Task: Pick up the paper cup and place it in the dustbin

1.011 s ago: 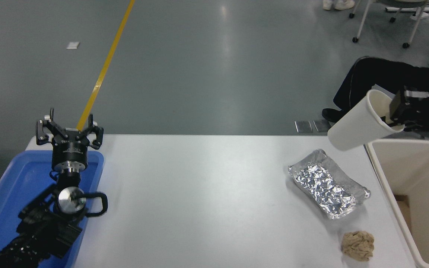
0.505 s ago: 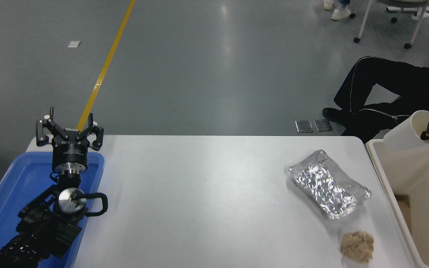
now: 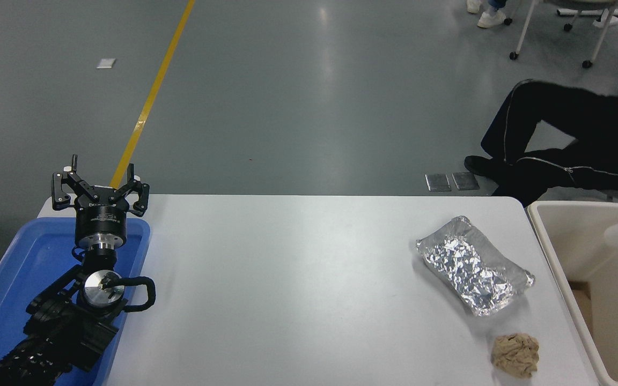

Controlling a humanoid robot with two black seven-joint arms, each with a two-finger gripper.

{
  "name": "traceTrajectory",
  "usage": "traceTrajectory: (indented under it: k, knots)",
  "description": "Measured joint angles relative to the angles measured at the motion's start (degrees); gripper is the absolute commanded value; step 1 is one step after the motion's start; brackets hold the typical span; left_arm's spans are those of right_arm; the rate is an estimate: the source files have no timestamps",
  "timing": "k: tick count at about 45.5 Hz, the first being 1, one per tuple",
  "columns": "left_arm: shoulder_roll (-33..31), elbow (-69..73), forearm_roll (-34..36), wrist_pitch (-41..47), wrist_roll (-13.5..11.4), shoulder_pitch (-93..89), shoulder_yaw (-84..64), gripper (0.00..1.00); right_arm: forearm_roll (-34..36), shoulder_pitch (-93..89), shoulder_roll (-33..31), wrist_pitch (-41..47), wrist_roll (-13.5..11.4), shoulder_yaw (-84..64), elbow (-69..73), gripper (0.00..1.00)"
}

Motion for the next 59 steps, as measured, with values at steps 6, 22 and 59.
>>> traceTrajectory:
  k: [6,22,59]
  knots:
    - [0.0,0.0,0.0,0.0,0.0,0.0,0.0,0.99,2.3,-4.4,2.9,-4.2,-1.1,1.6,-2.2,0.07]
    - [0.0,0.0,0.0,0.0,0.0,0.0,0.0,0.99,5.2,-9.0,6.4,-9.9,-3.0,3.3,-4.3,1.00]
    - [0.1,0.0,0.0,0.0,0.0,0.0,0.0,0.99,4.8,10.7,1.5,-7.3,-2.2,-9.0,11.3,1.00]
